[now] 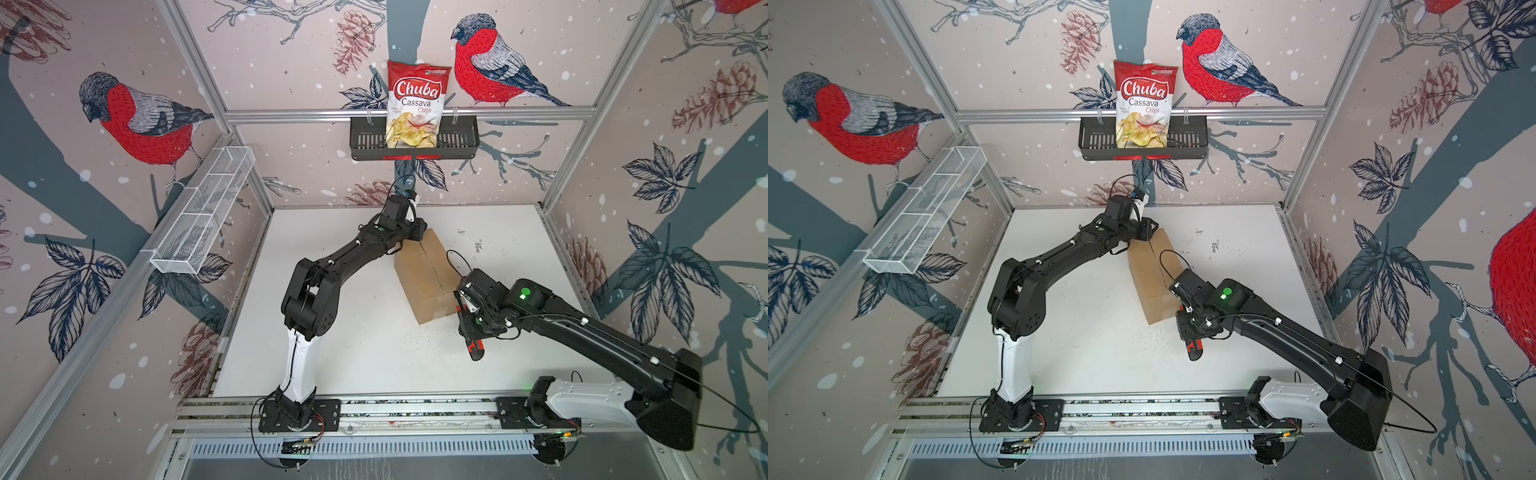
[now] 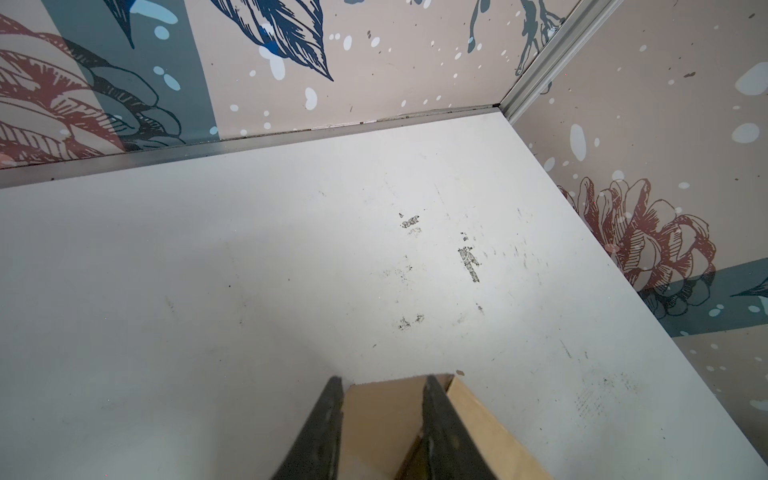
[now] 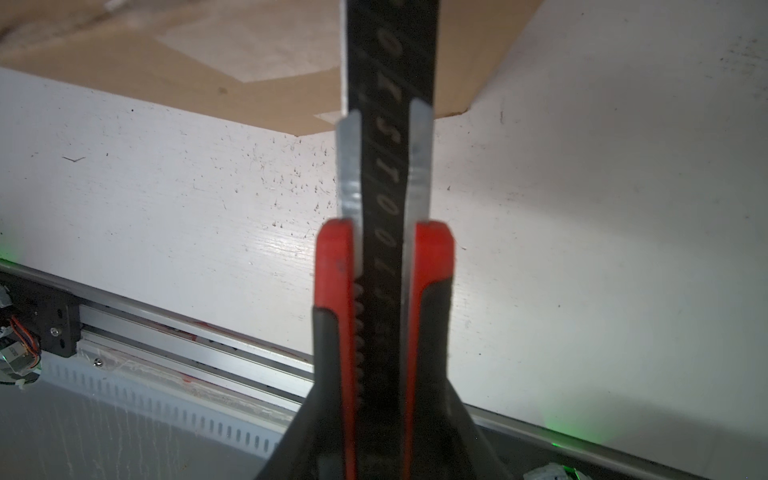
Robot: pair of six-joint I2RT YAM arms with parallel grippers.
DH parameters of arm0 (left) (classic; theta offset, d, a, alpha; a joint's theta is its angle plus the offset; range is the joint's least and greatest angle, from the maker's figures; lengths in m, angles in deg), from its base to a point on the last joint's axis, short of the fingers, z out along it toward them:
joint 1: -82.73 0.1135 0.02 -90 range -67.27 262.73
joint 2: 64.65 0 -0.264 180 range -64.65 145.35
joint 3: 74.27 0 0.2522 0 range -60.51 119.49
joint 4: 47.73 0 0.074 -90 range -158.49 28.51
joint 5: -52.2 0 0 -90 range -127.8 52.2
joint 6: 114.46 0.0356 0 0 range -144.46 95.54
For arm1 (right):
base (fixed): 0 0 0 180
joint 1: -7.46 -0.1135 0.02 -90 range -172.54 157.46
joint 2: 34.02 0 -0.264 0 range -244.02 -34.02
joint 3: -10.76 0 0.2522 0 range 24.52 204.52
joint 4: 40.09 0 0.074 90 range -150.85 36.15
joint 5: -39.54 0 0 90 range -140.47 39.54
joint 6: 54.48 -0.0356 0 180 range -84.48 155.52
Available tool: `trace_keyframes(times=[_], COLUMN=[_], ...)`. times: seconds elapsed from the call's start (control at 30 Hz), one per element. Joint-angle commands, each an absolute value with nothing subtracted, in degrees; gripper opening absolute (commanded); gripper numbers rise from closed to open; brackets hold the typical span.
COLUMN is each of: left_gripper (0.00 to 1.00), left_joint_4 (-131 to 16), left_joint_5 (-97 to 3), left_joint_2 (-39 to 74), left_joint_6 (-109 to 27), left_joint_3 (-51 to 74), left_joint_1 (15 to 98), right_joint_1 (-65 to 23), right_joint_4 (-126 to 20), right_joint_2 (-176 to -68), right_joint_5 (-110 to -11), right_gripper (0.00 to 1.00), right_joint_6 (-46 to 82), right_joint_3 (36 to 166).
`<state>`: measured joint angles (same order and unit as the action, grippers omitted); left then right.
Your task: Unpack the express box
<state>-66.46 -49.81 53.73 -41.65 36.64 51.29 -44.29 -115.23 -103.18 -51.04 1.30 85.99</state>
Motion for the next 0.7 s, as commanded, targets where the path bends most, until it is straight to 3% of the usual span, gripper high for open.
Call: trace_keyframes(times=[0.0,0.33,0.67], left_gripper=[0.33,0.39,0.40], left_joint_4=[-65.2,-66.3,-66.7], left_joint_5=[-51.4,-51.5,-49.9], left_joint_2=[53.0,48.6,30.7], left_joint_6=[-42.9,-45.8,-48.0], left_joint_3=[36.2,33.5,17.6], left_joint_1=[51.0,52.8,57.1], right_joint_1=[-44.3,-44.0,-43.8], right_joint_4=[-114.5,-115.0,-115.0], right_joint_2=[-103.8,-103.8,-103.9], right_joint_5=[-51.1,-51.0,-51.1], right_gripper=[0.11,0.11,0.11], right_joint_6=[2.9,3.1,3.1], right_joint_3=[86.7,86.9,86.9])
